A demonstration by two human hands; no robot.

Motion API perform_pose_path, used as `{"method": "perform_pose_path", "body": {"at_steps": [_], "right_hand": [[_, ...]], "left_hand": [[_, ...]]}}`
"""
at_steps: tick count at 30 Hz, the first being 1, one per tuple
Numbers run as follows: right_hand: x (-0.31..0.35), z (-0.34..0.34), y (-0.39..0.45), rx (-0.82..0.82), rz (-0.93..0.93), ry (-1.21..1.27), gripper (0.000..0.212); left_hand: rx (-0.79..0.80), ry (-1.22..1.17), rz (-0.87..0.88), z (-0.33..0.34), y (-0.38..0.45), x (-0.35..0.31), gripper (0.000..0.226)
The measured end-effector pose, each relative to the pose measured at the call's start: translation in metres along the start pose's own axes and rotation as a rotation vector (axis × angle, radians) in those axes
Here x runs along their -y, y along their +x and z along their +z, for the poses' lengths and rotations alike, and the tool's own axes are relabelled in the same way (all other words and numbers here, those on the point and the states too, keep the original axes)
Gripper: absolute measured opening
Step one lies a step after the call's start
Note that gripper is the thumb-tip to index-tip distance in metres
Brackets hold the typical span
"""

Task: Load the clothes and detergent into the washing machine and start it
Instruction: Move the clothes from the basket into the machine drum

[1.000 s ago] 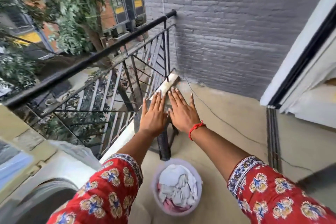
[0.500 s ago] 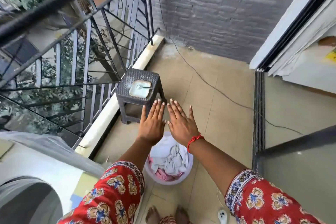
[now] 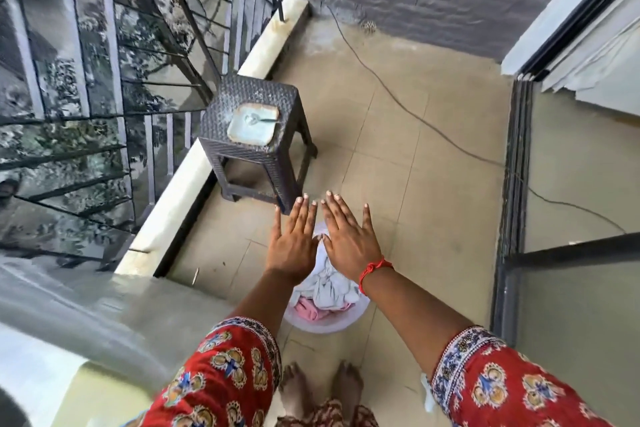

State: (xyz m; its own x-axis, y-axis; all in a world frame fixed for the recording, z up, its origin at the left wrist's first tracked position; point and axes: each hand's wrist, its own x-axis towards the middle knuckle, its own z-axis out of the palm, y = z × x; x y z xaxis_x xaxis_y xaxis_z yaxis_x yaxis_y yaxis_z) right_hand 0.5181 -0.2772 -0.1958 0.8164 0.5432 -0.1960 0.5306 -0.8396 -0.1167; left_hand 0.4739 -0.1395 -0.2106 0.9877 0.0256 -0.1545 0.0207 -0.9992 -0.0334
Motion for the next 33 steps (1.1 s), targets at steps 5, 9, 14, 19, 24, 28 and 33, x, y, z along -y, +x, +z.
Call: {"method": "perform_pose_path", "body": {"at_steps": [5, 9, 14, 19, 24, 28, 33], "right_hand": [[-0.011, 0.055, 0.015, 0.038, 0.005, -0.002, 0.066], [-0.018, 0.093, 0.028, 0.052, 0.022, 0.007, 0.065], [-0.023, 0.134, 0.039, 0.065, 0.036, -0.001, 0.066], [-0.019, 0.178, 0.039, 0.084, 0.020, 0.028, 0.067], [-0.018, 0.225, 0.040, 0.147, -0.006, 0.040, 0.080], [-0.021, 0.265, 0.048, 0.215, 0.005, 0.028, 0.091], [-0.032, 0.302, 0.061, 0.340, 0.059, 0.053, 0.109]], "left_hand": [[0.036, 0.007, 0.006, 0.054, 0.017, -0.006, 0.065], [0.037, -0.004, 0.006, 0.092, 0.029, -0.006, 0.065], [0.044, -0.028, -0.024, 0.129, 0.035, -0.002, 0.066], [0.094, -0.049, -0.015, 0.169, 0.031, -0.004, 0.067], [0.170, -0.094, -0.007, 0.218, 0.027, -0.010, 0.063], [0.269, -0.151, 0.020, 0.262, 0.033, -0.006, 0.068], [0.373, -0.248, 0.057, 0.306, 0.045, 0.004, 0.104]]}}
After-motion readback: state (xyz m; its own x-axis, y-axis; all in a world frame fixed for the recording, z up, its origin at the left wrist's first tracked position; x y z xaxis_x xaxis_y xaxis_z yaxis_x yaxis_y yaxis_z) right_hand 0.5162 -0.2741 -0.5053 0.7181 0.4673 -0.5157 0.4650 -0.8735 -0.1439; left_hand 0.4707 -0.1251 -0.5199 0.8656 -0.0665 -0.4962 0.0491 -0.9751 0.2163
